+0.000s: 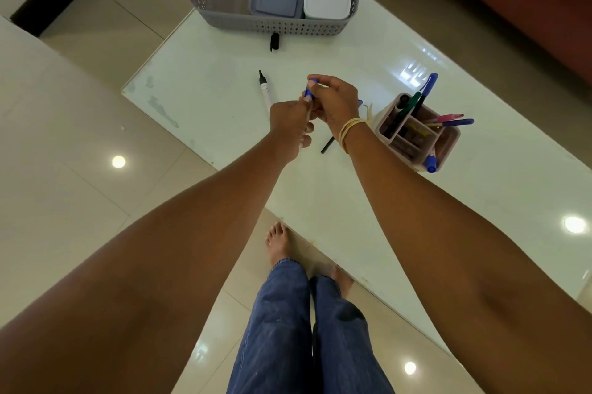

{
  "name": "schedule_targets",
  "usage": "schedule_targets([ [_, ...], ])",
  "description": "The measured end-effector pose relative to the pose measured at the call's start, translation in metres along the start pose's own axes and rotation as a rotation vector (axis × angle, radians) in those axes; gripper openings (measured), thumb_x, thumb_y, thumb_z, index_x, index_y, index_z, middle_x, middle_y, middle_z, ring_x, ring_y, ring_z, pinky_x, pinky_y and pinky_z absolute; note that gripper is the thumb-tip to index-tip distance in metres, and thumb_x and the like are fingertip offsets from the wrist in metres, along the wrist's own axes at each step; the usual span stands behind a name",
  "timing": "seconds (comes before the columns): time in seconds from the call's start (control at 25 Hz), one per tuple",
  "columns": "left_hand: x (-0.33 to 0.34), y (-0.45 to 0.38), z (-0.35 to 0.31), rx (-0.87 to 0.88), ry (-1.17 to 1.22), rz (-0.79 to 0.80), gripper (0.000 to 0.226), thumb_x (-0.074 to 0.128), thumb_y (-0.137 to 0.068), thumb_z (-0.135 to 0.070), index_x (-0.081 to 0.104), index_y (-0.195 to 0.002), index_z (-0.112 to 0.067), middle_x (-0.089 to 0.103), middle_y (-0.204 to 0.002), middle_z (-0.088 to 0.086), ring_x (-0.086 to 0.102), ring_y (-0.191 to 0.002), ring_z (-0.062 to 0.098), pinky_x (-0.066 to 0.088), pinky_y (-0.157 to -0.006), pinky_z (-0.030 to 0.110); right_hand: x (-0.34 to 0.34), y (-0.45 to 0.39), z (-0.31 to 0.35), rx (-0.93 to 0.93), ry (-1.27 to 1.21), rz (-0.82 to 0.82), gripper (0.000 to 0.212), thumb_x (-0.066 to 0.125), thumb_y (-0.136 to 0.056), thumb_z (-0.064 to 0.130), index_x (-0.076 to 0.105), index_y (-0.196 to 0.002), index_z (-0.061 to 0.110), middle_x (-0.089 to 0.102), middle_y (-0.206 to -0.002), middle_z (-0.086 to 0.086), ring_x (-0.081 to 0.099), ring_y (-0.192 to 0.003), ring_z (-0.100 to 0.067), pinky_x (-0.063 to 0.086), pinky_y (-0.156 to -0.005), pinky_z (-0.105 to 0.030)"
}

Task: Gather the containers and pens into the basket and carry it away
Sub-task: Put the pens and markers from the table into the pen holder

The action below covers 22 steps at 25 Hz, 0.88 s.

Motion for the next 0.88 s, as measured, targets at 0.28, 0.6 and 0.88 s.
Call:
schedule_targets([
  [0.28,0.033,0.03,0.003,0.074,-0.11,0.206,0.026,0.058,-0.092,-0.025,0.067,-0.073,-0.011,0.069,-0.059,-0.001,0.068,-0.05,0.013,0.058,-0.062,0.032,-0.044,0.041,0.022,-0.343,0.271,-0.296,0.021,0.064,-0.087,0.011,0.067,-0.105,0.021,0.074,-0.087,-0.006,0.07,-0.085,-0.018,0.058,-0.086,-0.035],
  [0.6,0.084,0.051,0.029,0.272,-0.621,0.268,0.034,0.045,-0.097,-0.013,0.062,-0.125,-0.01,0.063,-0.121,0.01,0.055,-0.099,0.02,0.048,-0.097,0.039,-0.172,0.068,0.018,-0.618,0.307,-0.734,0.019,0.062,-0.088,0.012,0.062,-0.106,0.004,0.061,-0.08,0.011,0.06,-0.068,-0.003,0.054,-0.072,-0.013],
  [0.88,0.097,0.051,0.044,0.354,-0.753,0.282,0.042,0.043,-0.098,-0.015,0.051,-0.139,-0.022,0.051,-0.142,0.003,0.056,-0.115,0.021,0.051,-0.084,0.028,-0.192,0.067,0.0,-0.597,0.405,-0.606,0.019,0.064,-0.088,0.009,0.06,-0.105,0.003,0.059,-0.08,0.007,0.06,-0.065,-0.002,0.048,-0.069,-0.003],
])
Point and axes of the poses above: each hand's wrist, its own y-axis away from the middle knuckle, its own x-axis out of the palm, z = x × y, the point moved 2 cm from there along -y, towards the middle knuckle
